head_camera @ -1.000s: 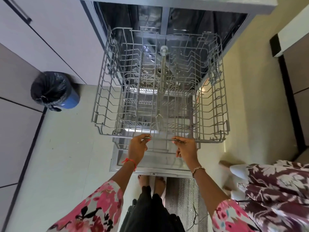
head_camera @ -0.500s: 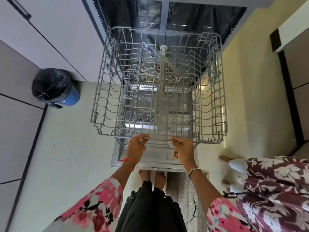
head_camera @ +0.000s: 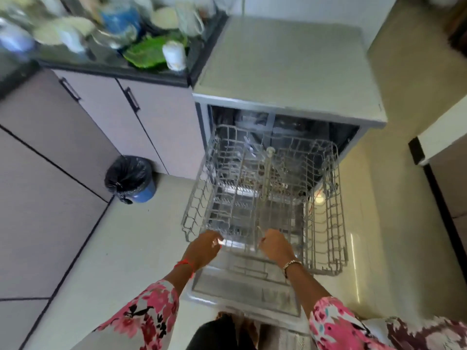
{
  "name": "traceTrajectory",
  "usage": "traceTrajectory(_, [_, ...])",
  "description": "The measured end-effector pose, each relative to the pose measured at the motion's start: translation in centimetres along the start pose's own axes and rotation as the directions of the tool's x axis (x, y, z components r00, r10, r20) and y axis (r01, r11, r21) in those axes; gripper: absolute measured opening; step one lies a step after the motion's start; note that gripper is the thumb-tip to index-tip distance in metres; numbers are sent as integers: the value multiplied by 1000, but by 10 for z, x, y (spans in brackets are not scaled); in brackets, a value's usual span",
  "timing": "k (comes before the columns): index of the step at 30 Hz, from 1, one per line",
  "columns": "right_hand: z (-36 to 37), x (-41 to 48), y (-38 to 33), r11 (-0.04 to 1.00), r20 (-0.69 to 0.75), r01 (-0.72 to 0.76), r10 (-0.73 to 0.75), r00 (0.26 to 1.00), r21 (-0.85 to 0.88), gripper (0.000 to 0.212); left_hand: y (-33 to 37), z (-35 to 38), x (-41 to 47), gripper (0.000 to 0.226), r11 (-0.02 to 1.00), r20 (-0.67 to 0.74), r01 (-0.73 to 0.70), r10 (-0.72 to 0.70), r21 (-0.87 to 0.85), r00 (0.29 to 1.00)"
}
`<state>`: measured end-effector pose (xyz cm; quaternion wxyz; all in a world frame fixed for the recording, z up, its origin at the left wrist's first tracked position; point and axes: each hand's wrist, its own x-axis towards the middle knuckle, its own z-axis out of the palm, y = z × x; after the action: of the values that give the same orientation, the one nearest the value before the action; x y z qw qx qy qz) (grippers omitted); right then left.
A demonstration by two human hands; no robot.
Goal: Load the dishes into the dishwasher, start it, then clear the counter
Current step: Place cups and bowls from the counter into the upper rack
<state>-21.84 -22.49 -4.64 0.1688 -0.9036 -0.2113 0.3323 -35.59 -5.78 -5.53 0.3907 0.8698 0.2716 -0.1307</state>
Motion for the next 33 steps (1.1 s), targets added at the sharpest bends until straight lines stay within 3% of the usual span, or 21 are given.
traceTrajectory(3, [-23,3,-57,979,-6,143,-145,989,-144,19,0,-48,-12,25,995,-89,-29,37,93,995])
traceTrajectory(9, [-36,11,-172,910,-26,342,-357,934,-234,23,-29,-145,-21,41,992,-269,-4,39,129,962])
traceTrajectory(13, [-21,33,-240,900,-66,364,-389,919,-238,24,-69,-211,-7,54,985,-289,-31,80,170,954])
traceTrajectory(17, [-10,58,-306,901,-159,366,-407,900,-234,26,-117,-283,18,31,975,-309,-36,104,217,945])
traceTrajectory(21, [-6,82,-366,920,-223,337,-378,899,-201,30,-154,-351,38,27,958,-338,-71,167,278,926])
traceTrajectory(25, [-17,100,-408,933,-289,296,-346,893,-204,34,-171,-403,63,28,964,-319,-122,196,238,927])
traceTrajectory(28, [-35,124,-428,937,-331,267,-331,884,-225,36,-170,-433,93,44,964,-340,-180,239,197,909])
traceTrajectory(33, [-80,184,-452,947,-414,227,-306,857,-228,43,-163,-471,164,31,944,-373,-249,317,218,872])
